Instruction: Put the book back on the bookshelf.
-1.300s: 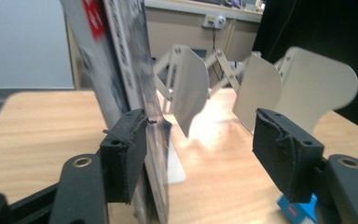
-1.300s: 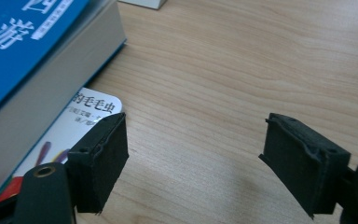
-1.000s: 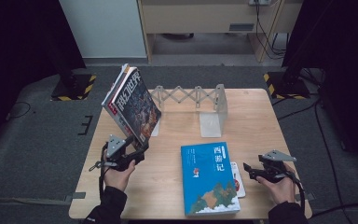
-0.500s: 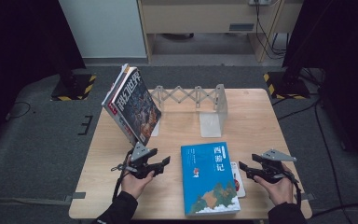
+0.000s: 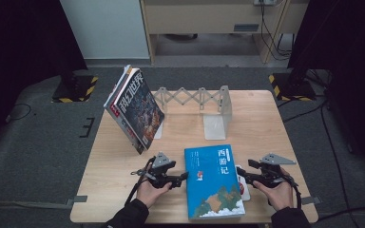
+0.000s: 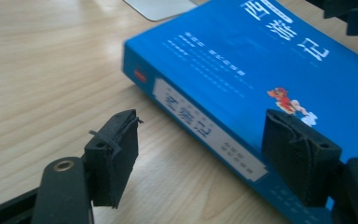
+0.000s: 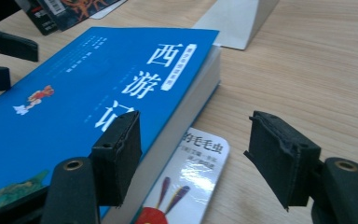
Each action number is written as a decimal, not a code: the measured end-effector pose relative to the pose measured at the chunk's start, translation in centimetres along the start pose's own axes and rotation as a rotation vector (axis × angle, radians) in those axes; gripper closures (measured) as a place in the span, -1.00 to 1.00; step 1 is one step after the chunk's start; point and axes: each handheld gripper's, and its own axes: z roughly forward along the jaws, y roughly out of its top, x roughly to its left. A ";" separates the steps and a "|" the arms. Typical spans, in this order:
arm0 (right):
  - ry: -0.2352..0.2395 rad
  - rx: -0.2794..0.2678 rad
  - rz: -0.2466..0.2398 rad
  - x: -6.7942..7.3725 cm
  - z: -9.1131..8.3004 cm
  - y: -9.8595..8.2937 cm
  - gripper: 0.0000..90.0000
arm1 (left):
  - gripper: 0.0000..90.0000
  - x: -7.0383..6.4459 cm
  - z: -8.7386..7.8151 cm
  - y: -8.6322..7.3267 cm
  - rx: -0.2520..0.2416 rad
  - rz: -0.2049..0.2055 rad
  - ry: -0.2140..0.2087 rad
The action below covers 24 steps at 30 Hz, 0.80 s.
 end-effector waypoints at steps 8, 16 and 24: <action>0.053 0.013 0.026 0.9 0.6 -0.1 -0.22 | -0.60 -0.2 1.2 -0.3 0.008 -0.036 -0.098; 0.082 0.064 0.029 1.6 1.6 -0.4 -0.22 | -0.81 -0.6 2.5 -0.6 0.029 -0.082 -0.183; 0.115 0.069 0.068 1.9 2.2 -0.7 -0.23 | -1.00 -0.4 3.3 -0.8 0.056 -0.128 -0.217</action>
